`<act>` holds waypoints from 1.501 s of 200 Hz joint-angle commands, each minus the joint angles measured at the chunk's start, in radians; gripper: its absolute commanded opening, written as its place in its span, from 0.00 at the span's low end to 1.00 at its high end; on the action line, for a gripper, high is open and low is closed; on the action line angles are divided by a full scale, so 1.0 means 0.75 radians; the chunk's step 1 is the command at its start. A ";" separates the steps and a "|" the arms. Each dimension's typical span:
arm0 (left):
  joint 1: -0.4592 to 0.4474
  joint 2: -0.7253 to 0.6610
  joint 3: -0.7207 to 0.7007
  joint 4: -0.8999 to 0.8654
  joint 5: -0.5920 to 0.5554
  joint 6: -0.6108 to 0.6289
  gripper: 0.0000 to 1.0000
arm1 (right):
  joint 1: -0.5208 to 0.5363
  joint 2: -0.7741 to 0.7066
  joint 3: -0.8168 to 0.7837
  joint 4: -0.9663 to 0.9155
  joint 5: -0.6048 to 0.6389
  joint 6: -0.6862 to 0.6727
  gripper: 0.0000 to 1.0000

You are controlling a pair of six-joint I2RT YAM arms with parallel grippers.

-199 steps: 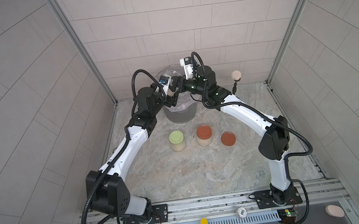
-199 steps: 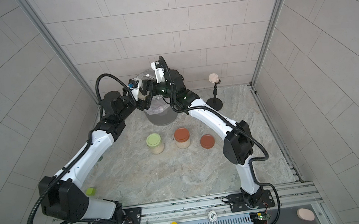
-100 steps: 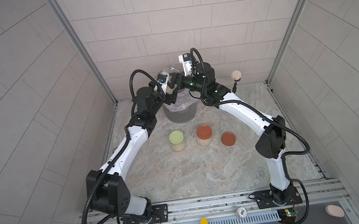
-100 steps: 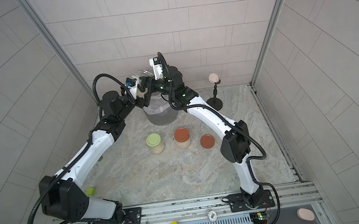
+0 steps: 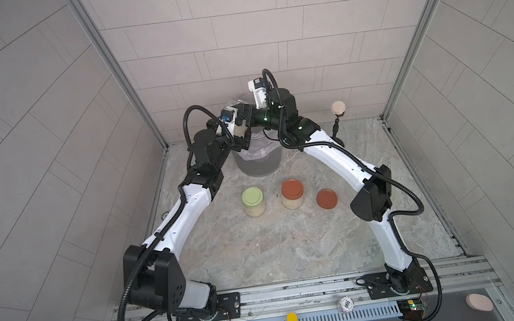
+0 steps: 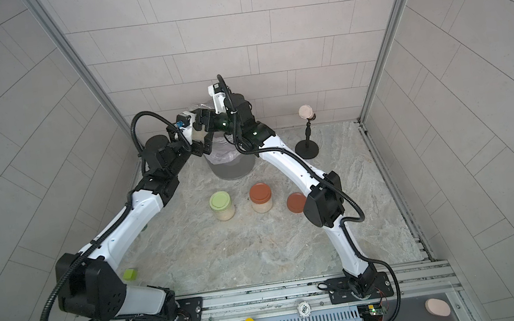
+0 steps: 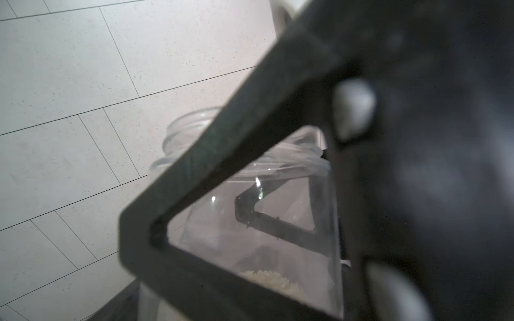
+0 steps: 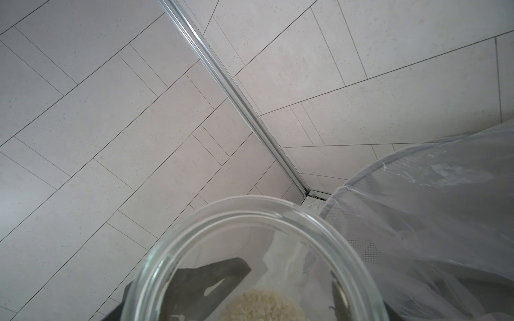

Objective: Empty moldy rice from jars
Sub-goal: Pour the moldy rice from the jar into the trash bin.

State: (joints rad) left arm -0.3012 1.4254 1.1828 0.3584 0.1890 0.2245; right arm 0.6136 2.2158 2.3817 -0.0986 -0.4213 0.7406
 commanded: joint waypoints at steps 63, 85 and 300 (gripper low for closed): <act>-0.028 -0.205 -0.120 0.176 0.064 -0.039 1.00 | -0.003 0.086 0.158 0.118 0.140 0.196 0.24; -0.024 -0.261 -0.168 0.213 0.003 -0.158 1.00 | -0.014 0.094 0.162 0.168 0.150 0.310 0.24; 0.171 0.126 0.011 0.743 0.314 -1.409 1.00 | -0.084 0.169 0.191 0.435 0.064 0.947 0.22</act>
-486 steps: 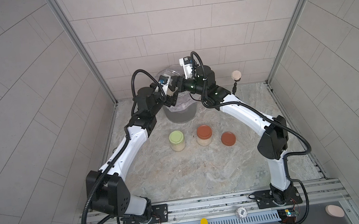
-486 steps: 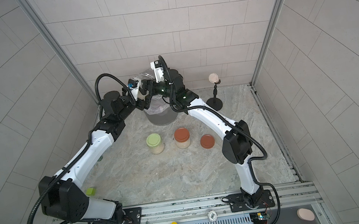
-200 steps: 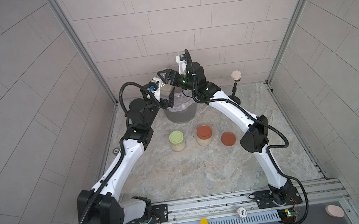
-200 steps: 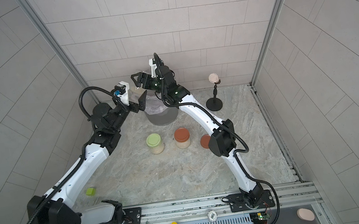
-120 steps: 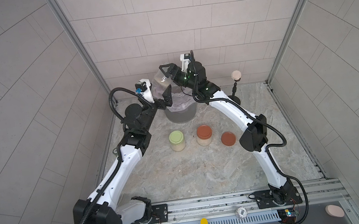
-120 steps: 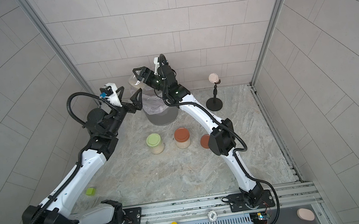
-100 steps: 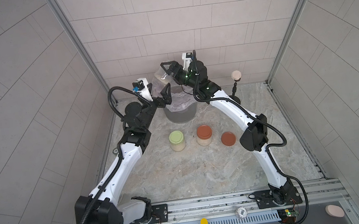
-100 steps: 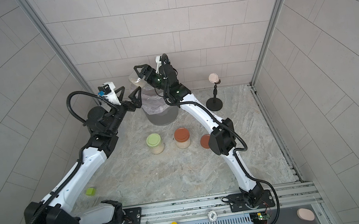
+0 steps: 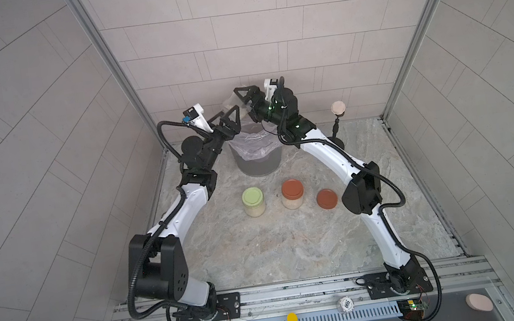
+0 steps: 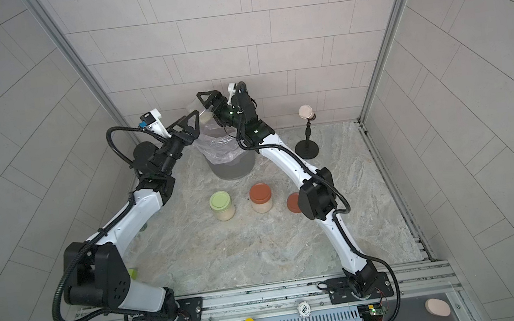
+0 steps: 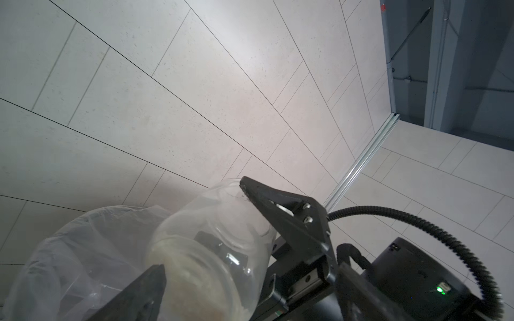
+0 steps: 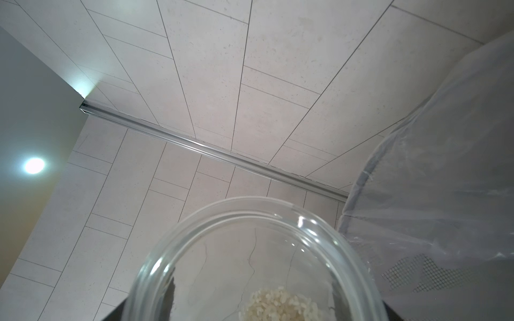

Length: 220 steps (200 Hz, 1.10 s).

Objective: Empty moldy rice from jars
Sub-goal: Pour the moldy rice from the jar into the trash bin.

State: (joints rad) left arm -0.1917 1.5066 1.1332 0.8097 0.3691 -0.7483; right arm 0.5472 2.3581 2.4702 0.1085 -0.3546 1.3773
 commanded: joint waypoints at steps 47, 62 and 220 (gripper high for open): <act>0.091 0.077 0.056 0.251 0.166 -0.161 1.00 | 0.011 -0.025 0.071 0.196 -0.038 0.140 0.22; 0.110 0.092 0.042 0.271 0.183 -0.174 1.00 | 0.010 -0.023 0.071 0.211 -0.045 0.162 0.22; 0.103 0.224 0.098 0.296 0.318 -0.121 1.00 | 0.014 -0.009 0.071 0.236 -0.076 0.192 0.22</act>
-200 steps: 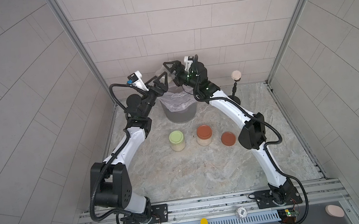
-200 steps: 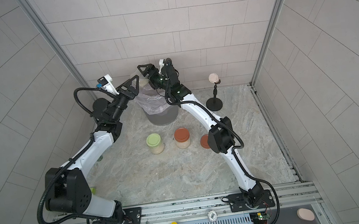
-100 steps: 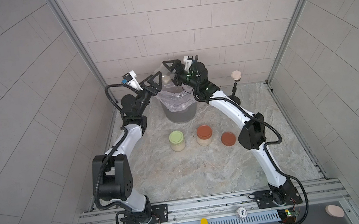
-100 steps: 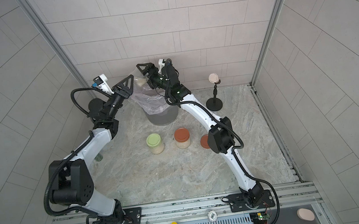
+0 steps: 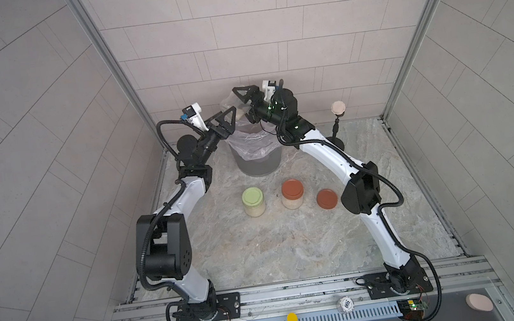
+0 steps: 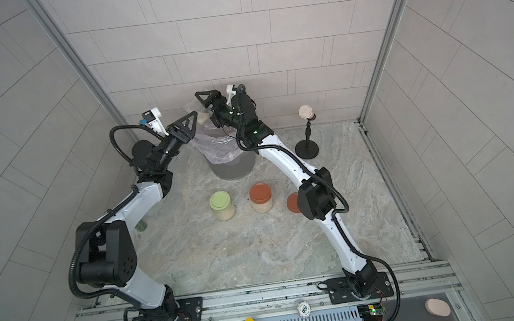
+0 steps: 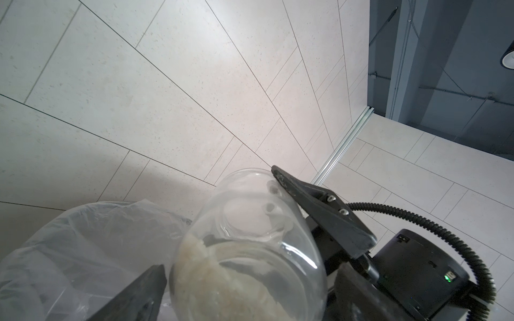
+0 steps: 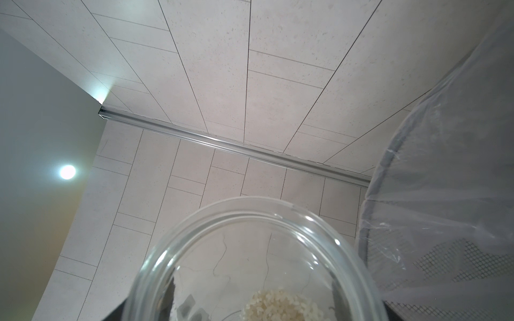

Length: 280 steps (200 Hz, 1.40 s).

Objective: Empty moldy rice from jars
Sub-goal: Pour the moldy rice from the jar into the trash bin.

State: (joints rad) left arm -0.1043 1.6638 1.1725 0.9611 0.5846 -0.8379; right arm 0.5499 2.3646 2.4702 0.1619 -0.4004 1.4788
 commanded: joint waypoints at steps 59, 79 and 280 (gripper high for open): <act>-0.014 0.033 0.061 0.112 0.018 0.012 0.96 | 0.013 -0.005 0.073 0.183 -0.006 0.072 0.22; -0.018 0.032 0.056 0.115 0.014 0.020 0.96 | 0.015 -0.003 0.073 0.186 -0.009 0.076 0.22; -0.057 0.115 0.156 0.112 -0.014 0.025 0.70 | 0.023 0.006 0.065 0.218 -0.057 0.102 0.21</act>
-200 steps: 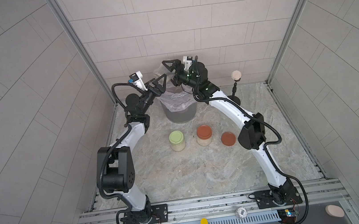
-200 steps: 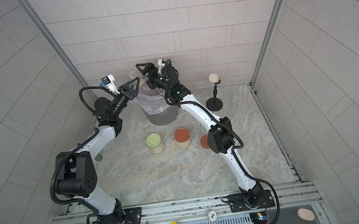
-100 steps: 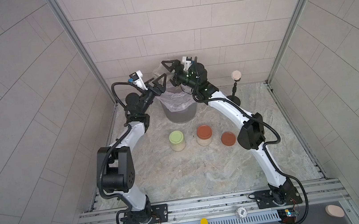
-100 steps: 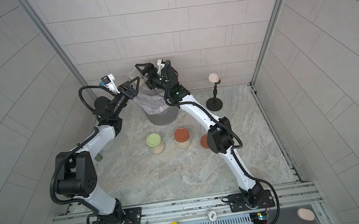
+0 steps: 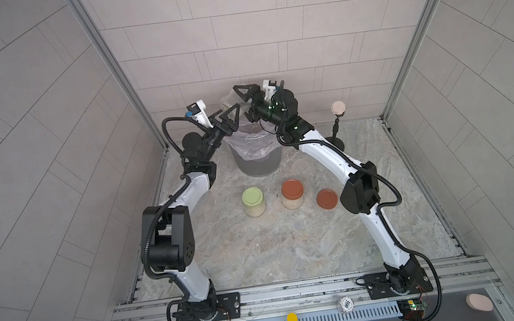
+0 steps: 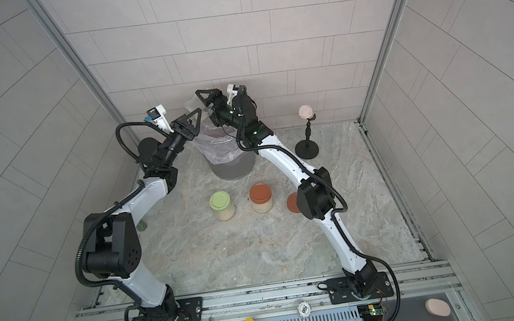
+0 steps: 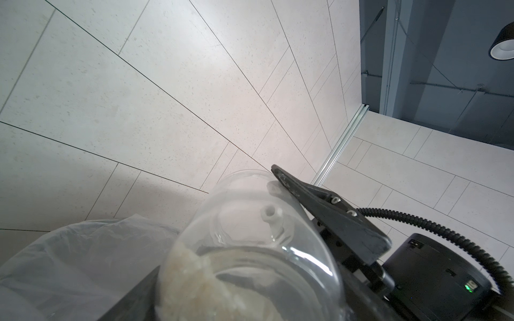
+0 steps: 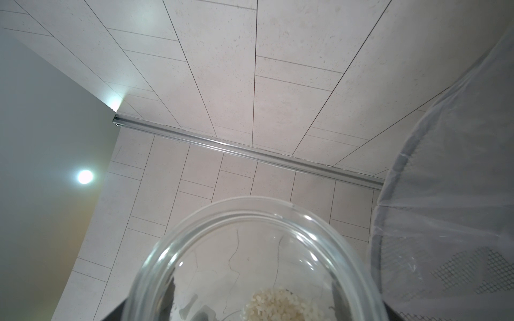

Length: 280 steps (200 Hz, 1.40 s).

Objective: Empty moldy rice from jars
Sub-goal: Pour the moldy rice from the jar into the trash bin.

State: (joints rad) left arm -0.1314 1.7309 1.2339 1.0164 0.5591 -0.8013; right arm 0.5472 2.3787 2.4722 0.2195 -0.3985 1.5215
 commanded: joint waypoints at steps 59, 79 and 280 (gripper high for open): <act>-0.022 0.029 0.092 0.020 0.048 -0.016 0.38 | 0.022 -0.017 0.062 0.121 -0.091 0.045 0.48; -0.021 0.015 0.088 0.006 0.047 0.000 0.28 | 0.015 -0.029 0.062 0.100 -0.104 0.044 0.61; -0.021 -0.017 0.099 -0.007 0.005 0.000 0.00 | -0.017 -0.129 -0.084 -0.022 -0.123 0.015 0.99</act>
State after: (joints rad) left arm -0.1398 1.7523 1.2678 0.9340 0.5743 -0.8101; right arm 0.5320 2.3665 2.4310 0.1741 -0.4706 1.5101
